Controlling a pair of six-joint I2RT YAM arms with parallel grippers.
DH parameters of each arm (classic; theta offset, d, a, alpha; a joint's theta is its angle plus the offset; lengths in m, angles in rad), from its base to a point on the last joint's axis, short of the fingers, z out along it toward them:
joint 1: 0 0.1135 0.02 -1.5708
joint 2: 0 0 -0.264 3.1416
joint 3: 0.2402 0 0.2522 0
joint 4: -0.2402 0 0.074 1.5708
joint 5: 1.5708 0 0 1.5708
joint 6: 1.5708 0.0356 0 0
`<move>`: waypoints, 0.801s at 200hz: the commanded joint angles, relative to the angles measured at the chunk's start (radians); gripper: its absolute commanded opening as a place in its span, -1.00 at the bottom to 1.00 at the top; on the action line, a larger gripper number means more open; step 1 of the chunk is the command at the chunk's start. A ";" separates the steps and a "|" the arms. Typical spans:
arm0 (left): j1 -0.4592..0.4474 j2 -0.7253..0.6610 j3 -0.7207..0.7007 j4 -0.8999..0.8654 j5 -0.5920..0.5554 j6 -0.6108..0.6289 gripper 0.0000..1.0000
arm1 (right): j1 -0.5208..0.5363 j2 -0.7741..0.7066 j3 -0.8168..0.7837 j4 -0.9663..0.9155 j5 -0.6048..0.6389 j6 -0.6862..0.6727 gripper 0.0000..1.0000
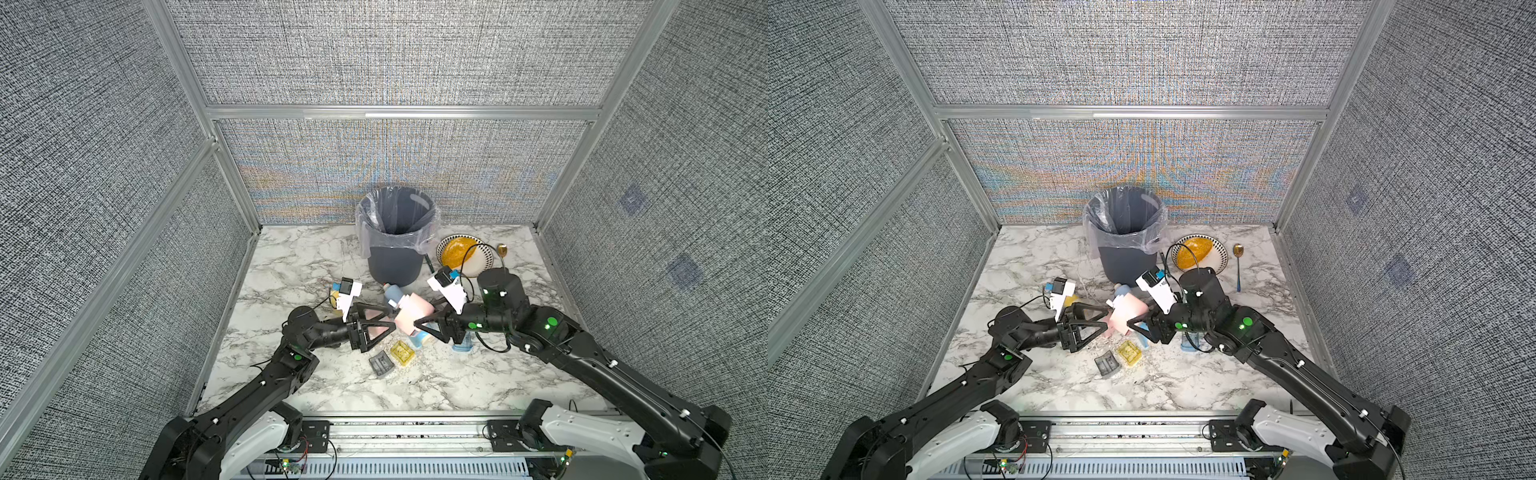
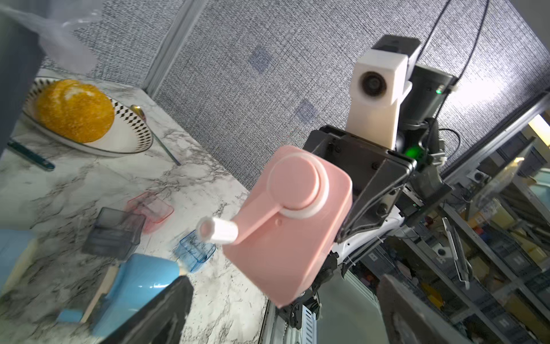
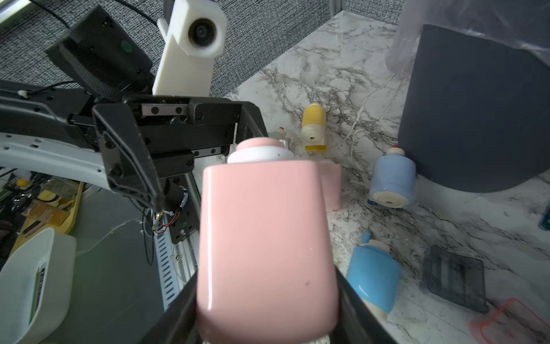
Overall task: Take out the pencil sharpener tray and clean the shavings
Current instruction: Pick up the pencil sharpener from the center of the board.
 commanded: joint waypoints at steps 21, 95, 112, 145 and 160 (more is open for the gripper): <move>-0.034 0.074 0.040 0.130 0.169 0.029 1.00 | -0.008 0.002 0.032 -0.022 -0.184 -0.062 -0.34; -0.075 0.055 0.045 0.153 0.267 0.030 0.84 | -0.013 0.030 0.058 -0.073 -0.305 -0.130 -0.34; -0.079 0.043 0.043 0.153 0.275 0.032 0.72 | -0.014 0.038 0.058 -0.076 -0.320 -0.135 -0.34; -0.093 0.021 0.043 0.141 0.280 0.039 0.44 | -0.016 0.056 0.069 -0.073 -0.339 -0.142 -0.34; -0.095 0.011 0.044 0.118 0.278 0.055 0.26 | -0.020 0.064 0.074 -0.071 -0.347 -0.144 -0.34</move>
